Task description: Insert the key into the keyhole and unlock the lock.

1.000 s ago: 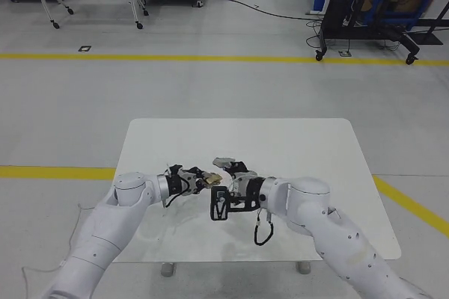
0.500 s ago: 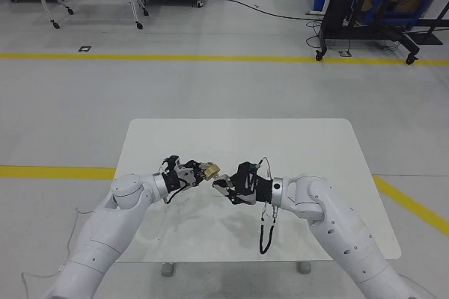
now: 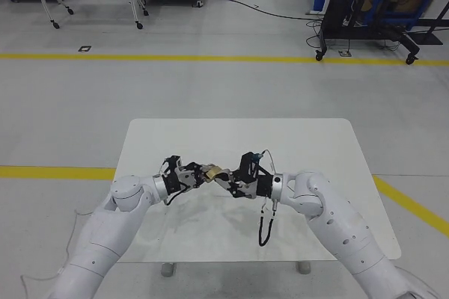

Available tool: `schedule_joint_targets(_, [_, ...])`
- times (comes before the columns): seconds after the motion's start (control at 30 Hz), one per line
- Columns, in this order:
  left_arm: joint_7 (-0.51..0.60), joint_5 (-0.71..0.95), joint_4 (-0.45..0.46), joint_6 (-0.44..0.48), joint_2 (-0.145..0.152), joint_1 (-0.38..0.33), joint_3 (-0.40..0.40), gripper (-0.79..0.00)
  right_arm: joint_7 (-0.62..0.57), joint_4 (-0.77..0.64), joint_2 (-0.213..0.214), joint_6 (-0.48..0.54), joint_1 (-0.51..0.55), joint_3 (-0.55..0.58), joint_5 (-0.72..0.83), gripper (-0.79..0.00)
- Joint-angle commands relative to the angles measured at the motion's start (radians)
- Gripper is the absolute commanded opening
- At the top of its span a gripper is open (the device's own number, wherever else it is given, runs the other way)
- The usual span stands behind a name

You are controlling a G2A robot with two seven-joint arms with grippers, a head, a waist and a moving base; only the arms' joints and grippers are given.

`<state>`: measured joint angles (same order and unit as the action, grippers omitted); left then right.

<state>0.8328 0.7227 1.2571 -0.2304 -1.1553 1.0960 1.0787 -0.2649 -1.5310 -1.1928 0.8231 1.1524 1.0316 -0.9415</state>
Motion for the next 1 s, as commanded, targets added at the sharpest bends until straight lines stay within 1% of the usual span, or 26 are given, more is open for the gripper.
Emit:
schedule_joint_targets(0.0, [-0.028, -0.003, 0.005, 0.027, -0.001, 0.006, 0.007, -0.785, 0.011, -0.023, 0.003, -0.003, 0.005, 0.013, 0.005, -0.785])
schedule_joint_targets(0.03, [-0.051, -0.006, 0.006, 0.04, -0.001, 0.009, 0.011, -0.785, 0.015, -0.039, 0.005, -0.001, 0.009, 0.022, -0.001, -0.785])
schedule_joint_targets(0.07, [-0.075, -0.003, 0.006, 0.05, -0.003, 0.013, 0.015, -0.785, 0.016, -0.064, 0.008, 0.006, 0.011, 0.03, -0.014, -0.526])
schedule_joint_targets(0.1, [-0.096, 0.002, 0.008, 0.058, -0.004, 0.015, 0.017, -0.785, 0.012, -0.088, 0.011, 0.013, 0.017, 0.038, -0.031, -0.462])
schedule_joint_targets(0.13, [-0.12, 0.007, 0.008, 0.071, -0.006, 0.017, 0.023, -0.785, 0.009, -0.097, 0.013, 0.013, 0.018, 0.041, -0.038, 0.0])
schedule_joint_targets(0.33, [-0.215, -0.008, 0.028, 0.158, -0.012, 0.039, 0.035, -0.785, 0.009, -0.097, 0.013, 0.013, 0.018, 0.041, -0.038, 0.0])
schedule_joint_targets(0.47, [-0.265, -0.05, 0.057, 0.235, -0.014, 0.062, 0.04, -0.785, 0.009, -0.097, 0.013, 0.013, 0.018, 0.041, -0.038, 0.0])
schedule_joint_targets(0.57, [-0.286, -0.073, 0.071, 0.255, -0.014, 0.081, 0.043, -0.785, 0.009, -0.1, 0.013, 0.006, 0.018, 0.042, -0.044, 0.0])
schedule_joint_targets(0.6, [-0.293, -0.088, 0.077, 0.263, -0.014, 0.085, 0.044, -0.785, 0.003, -0.118, 0.013, -0.021, 0.019, 0.041, -0.089, 0.0])
schedule_joint_targets(0.63, [-0.301, -0.107, 0.085, 0.275, -0.014, 0.09, 0.045, -0.785, -0.01, -0.145, 0.014, -0.045, 0.018, 0.033, -0.167, 0.0])
schedule_joint_targets(0.73, [-0.326, -0.123, 0.104, 0.295, -0.015, 0.103, 0.049, -0.785, 0.032, -0.182, 0.015, -0.075, 0.031, -0.003, -0.344, 0.0])
schedule_joint_targets(0.77, [-0.331, -0.122, 0.107, 0.296, -0.016, 0.104, 0.05, -0.785, 0.046, -0.177, 0.015, -0.077, 0.032, -0.012, -0.386, -0.108])
schedule_joint_targets(0.8, [-0.336, -0.127, 0.107, 0.296, -0.017, 0.104, 0.05, -0.785, 0.057, -0.17, 0.015, -0.077, 0.029, -0.022, -0.426, -0.422])
schedule_joint_targets(0.83, [-0.339, -0.131, 0.107, 0.296, -0.017, 0.104, 0.049, -0.785, 0.062, -0.164, 0.015, -0.085, 0.024, -0.03, -0.466, -0.449])
schedule_joint_targets(0.87, [-0.341, -0.134, 0.107, 0.297, -0.018, 0.104, 0.048, -0.785, 0.059, -0.164, 0.015, -0.106, 0.019, -0.04, -0.522, -0.456])
schedule_joint_targets(0.9, [-0.346, -0.139, 0.105, 0.297, -0.019, 0.104, 0.047, -0.785, 0.058, -0.164, 0.015, -0.142, 0.018, -0.048, -0.576, -0.486])
schedule_joint_targets(0.93, [-0.35, -0.144, 0.105, 0.298, -0.02, 0.104, 0.046, -0.785, 0.065, -0.167, 0.013, -0.177, 0.023, -0.059, -0.614, -0.489])
schedule_joint_targets(0.97, [-0.352, -0.148, 0.106, 0.299, -0.021, 0.104, 0.045, -0.785, 0.081, -0.172, 0.012, -0.207, 0.026, -0.066, -0.645, -0.468])
